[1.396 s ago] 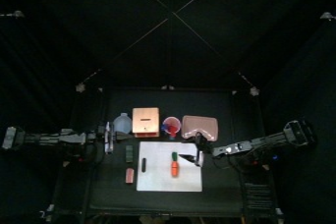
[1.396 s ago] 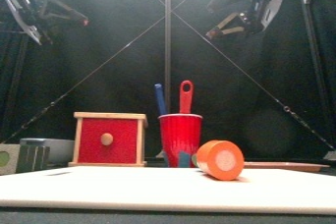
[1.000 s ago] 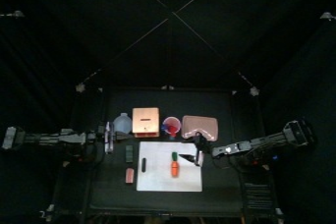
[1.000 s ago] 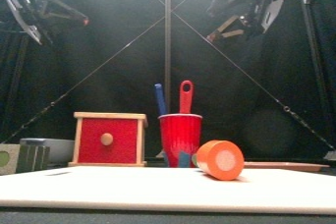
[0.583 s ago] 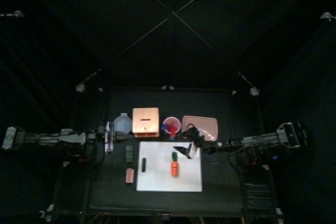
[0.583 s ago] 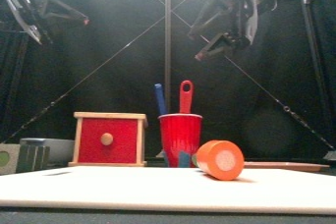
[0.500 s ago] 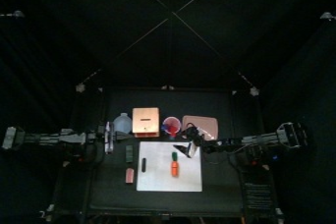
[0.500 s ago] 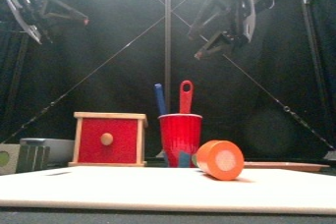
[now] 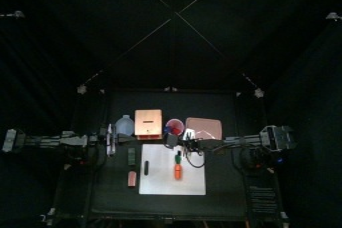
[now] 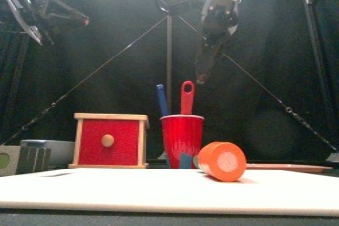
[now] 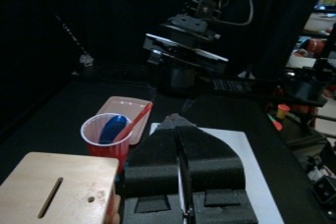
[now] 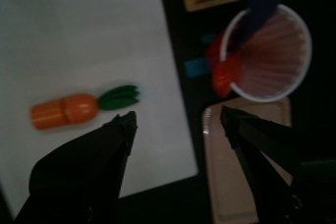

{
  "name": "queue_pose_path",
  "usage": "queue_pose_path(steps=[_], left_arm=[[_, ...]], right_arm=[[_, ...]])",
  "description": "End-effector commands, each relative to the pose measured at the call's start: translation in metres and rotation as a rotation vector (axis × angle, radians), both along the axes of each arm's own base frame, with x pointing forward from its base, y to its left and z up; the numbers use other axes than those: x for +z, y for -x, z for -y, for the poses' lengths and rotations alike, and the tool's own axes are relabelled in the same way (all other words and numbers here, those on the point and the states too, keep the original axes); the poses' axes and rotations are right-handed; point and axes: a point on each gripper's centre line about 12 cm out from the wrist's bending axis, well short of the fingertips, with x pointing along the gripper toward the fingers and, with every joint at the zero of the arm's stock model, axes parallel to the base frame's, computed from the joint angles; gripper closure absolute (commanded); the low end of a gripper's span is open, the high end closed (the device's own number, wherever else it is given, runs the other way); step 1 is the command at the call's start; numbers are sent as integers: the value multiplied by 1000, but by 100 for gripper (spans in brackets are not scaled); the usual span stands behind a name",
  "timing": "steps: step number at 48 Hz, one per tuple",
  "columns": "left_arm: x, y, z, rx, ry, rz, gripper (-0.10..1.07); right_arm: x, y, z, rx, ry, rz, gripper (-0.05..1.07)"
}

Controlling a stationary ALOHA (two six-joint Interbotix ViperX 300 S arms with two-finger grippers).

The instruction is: Cut carrot

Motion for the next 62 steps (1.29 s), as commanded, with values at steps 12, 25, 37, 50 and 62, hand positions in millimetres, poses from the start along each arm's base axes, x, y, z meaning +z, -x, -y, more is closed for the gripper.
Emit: queue_pose_path(steps=[12,25,37,50,62], left_arm=[[-2,0,0,-2,-6,-5,89],[-7,0,0,-4,-22,-20,89],[-10,1,1,-7,-23,-27,89],[-10,1,1,-5,-25,-27,89],[-10,1,1,-5,-23,-25,89]], right_arm=[[3,-31,18,-8,101,-57,4],[-16,-46,30,-34,98,-88,16],[-17,-43,42,-71,113,-123,47],[-20,-39,43,-80,119,-160,49],[-8,-38,45,-86,130,-149,65]])
